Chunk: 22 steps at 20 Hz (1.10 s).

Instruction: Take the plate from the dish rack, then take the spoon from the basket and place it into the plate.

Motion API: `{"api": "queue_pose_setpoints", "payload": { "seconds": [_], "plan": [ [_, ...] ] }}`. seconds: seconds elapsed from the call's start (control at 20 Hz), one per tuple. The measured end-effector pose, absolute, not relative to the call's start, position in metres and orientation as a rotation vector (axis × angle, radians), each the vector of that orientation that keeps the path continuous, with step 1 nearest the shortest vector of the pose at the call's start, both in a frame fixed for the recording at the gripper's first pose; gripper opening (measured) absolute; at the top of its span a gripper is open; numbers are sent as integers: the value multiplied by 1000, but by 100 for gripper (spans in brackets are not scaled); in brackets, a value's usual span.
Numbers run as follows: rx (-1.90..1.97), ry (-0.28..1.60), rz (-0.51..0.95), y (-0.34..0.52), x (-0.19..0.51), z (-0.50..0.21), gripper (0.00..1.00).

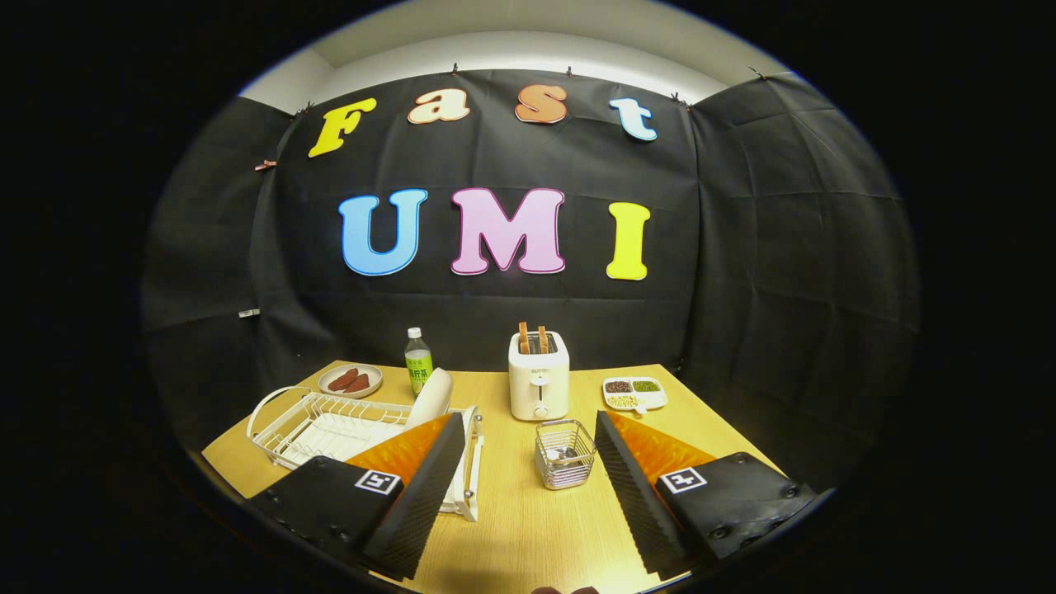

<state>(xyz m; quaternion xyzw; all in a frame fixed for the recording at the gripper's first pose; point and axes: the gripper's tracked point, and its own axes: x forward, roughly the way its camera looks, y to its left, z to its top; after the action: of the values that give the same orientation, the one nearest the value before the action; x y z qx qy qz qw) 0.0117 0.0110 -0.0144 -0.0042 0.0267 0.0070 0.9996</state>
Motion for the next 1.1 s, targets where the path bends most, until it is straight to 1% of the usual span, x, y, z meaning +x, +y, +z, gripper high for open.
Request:
{"api": "queue_pose_setpoints", "payload": {
  "seconds": [0.25, 0.45, 0.65, 0.9, 1.1],
  "plan": [
    [-9, 68, 21, 17, 24, -16, 98],
    [11, 119, 66, 34, 43, -15, 98],
    [21, 117, 111, 55, 72, 2, 98],
    [76, 225, 168, 87, 116, 0, 98],
    [127, 363, 192, 112, 144, -25, 99]
  ]
}}
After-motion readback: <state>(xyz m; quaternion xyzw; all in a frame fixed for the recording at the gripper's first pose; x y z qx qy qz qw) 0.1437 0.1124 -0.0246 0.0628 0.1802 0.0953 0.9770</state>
